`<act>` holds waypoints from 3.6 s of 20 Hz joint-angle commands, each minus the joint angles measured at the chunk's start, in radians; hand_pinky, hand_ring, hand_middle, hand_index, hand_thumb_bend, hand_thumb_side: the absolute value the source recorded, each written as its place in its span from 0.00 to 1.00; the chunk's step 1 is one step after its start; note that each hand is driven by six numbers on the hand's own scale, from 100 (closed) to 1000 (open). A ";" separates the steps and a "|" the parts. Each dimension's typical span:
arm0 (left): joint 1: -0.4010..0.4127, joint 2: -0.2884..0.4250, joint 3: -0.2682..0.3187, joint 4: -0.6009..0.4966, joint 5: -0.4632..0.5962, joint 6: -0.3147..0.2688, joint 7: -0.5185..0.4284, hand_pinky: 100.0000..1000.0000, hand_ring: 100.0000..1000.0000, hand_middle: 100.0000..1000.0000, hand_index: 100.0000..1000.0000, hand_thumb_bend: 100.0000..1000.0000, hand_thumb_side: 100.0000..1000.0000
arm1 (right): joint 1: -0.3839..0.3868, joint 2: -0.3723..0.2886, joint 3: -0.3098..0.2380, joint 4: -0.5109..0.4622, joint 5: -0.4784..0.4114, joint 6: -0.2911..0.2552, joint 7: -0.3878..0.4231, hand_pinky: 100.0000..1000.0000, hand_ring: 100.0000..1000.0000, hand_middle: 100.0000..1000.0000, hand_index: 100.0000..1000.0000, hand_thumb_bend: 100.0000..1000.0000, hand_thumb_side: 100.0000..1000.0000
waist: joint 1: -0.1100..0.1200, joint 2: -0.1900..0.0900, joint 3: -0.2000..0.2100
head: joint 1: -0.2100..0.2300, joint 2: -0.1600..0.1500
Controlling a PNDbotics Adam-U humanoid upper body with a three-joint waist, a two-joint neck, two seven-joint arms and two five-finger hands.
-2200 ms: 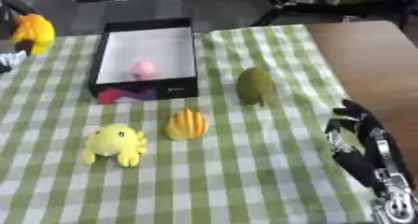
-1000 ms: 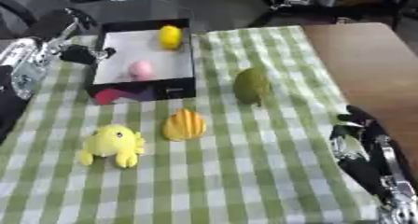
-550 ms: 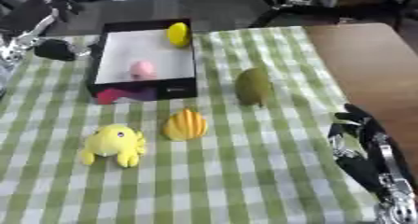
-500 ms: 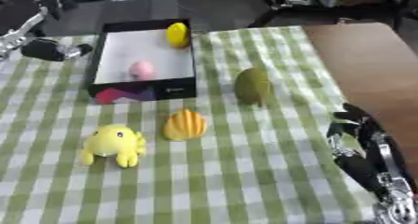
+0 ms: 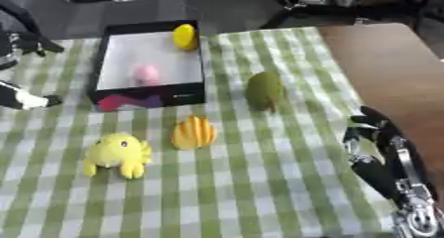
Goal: Pick up objects on the table and place them in the box.
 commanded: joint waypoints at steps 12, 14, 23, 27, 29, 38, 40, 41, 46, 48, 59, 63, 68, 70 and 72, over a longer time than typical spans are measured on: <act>0.062 0.033 -0.099 -0.366 0.148 0.080 -0.233 0.78 0.68 0.74 0.90 0.47 0.44 | -0.012 -0.019 -0.003 -0.007 0.004 -0.003 0.004 0.87 0.70 0.73 0.89 0.00 0.33 | 0.013 -0.019 -0.014 | 0.002 -0.001; 0.060 0.022 -0.114 -0.381 0.145 0.113 -0.266 0.78 0.68 0.74 0.90 0.45 0.42 | -0.012 -0.019 -0.003 -0.007 0.004 -0.002 0.003 0.87 0.70 0.73 0.89 0.00 0.34 | 0.013 -0.019 -0.016 | 0.003 -0.001; 0.067 -0.012 -0.092 -0.368 0.068 0.188 -0.414 0.77 0.67 0.74 0.87 0.38 0.40 | -0.011 -0.019 -0.003 -0.006 0.002 -0.003 0.004 0.87 0.70 0.73 0.89 0.00 0.33 | 0.012 -0.019 -0.013 | -0.005 -0.001; 0.067 -0.034 -0.081 -0.360 0.043 0.207 -0.485 0.76 0.66 0.73 0.87 0.37 0.39 | -0.010 -0.019 -0.004 -0.005 0.001 -0.003 0.003 0.87 0.70 0.73 0.89 0.00 0.33 | 0.011 -0.019 -0.012 | -0.007 -0.001; 0.067 -0.046 -0.074 -0.356 0.028 0.215 -0.503 0.76 0.65 0.73 0.86 0.37 0.39 | -0.010 -0.019 -0.004 -0.005 0.001 -0.003 0.003 0.87 0.70 0.73 0.89 0.00 0.33 | 0.011 -0.019 -0.011 | -0.008 -0.001; 0.083 -0.099 -0.056 -0.321 -0.109 0.254 -0.393 0.78 0.69 0.77 0.90 0.39 0.40 | -0.009 -0.019 -0.005 -0.004 0.000 -0.003 0.003 0.87 0.70 0.73 0.89 0.00 0.33 | 0.009 -0.020 -0.010 | -0.015 -0.001; 0.089 -0.098 -0.050 -0.325 -0.131 0.260 -0.359 0.79 0.70 0.78 0.90 0.40 0.41 | -0.009 -0.019 -0.006 -0.004 0.001 -0.002 0.002 0.87 0.70 0.73 0.89 0.00 0.33 | 0.009 -0.020 -0.009 | -0.015 -0.001; 0.091 -0.094 -0.047 -0.327 -0.138 0.263 -0.342 0.79 0.71 0.78 0.90 0.40 0.41 | -0.009 -0.019 -0.006 -0.004 0.000 -0.002 0.002 0.87 0.70 0.73 0.89 0.00 0.33 | 0.009 -0.020 -0.008 | -0.014 -0.001; 0.091 -0.097 -0.052 -0.318 -0.179 0.277 -0.275 0.83 0.76 0.82 0.92 0.41 0.42 | -0.010 -0.017 -0.003 -0.004 -0.001 -0.003 0.006 0.87 0.70 0.73 0.89 0.00 0.33 | 0.009 -0.020 -0.009 | -0.016 -0.001; 0.091 -0.103 -0.059 -0.310 -0.192 0.278 -0.259 0.83 0.76 0.82 0.92 0.40 0.42 | -0.011 -0.018 -0.004 -0.003 0.000 -0.003 0.005 0.87 0.70 0.73 0.89 0.00 0.33 | 0.009 -0.020 -0.010 | -0.014 -0.001; 0.084 -0.164 -0.092 -0.235 -0.168 0.250 -0.292 0.69 0.58 0.67 0.81 0.12 0.24 | -0.014 -0.017 -0.002 -0.003 -0.001 -0.003 0.007 0.87 0.70 0.73 0.89 0.00 0.33 | 0.010 -0.018 -0.013 | -0.015 -0.001; 0.079 -0.186 -0.077 -0.219 -0.174 0.254 -0.238 0.57 0.42 0.47 0.64 0.00 0.16 | -0.014 -0.017 -0.002 -0.002 0.000 -0.003 0.009 0.87 0.70 0.73 0.89 0.00 0.33 | 0.009 -0.019 -0.013 | -0.015 -0.001; 0.061 -0.167 -0.029 -0.265 -0.112 0.292 -0.163 0.50 0.31 0.36 0.49 0.00 0.17 | -0.013 -0.017 -0.003 -0.002 0.001 -0.003 0.007 0.87 0.70 0.73 0.89 0.00 0.33 | 0.010 -0.022 -0.010 | -0.017 -0.001; 0.050 -0.138 0.001 -0.304 -0.081 0.312 -0.132 0.50 0.32 0.36 0.49 0.00 0.18 | -0.012 -0.017 -0.005 -0.001 0.002 -0.003 0.006 0.87 0.70 0.73 0.89 0.00 0.33 | 0.010 -0.023 -0.008 | -0.020 -0.001; 0.031 -0.099 0.040 -0.349 -0.043 0.337 -0.115 0.50 0.32 0.36 0.49 0.00 0.19 | -0.010 -0.018 -0.006 -0.001 0.002 -0.002 0.005 0.87 0.70 0.73 0.89 0.00 0.33 | 0.010 -0.024 -0.007 | -0.021 -0.001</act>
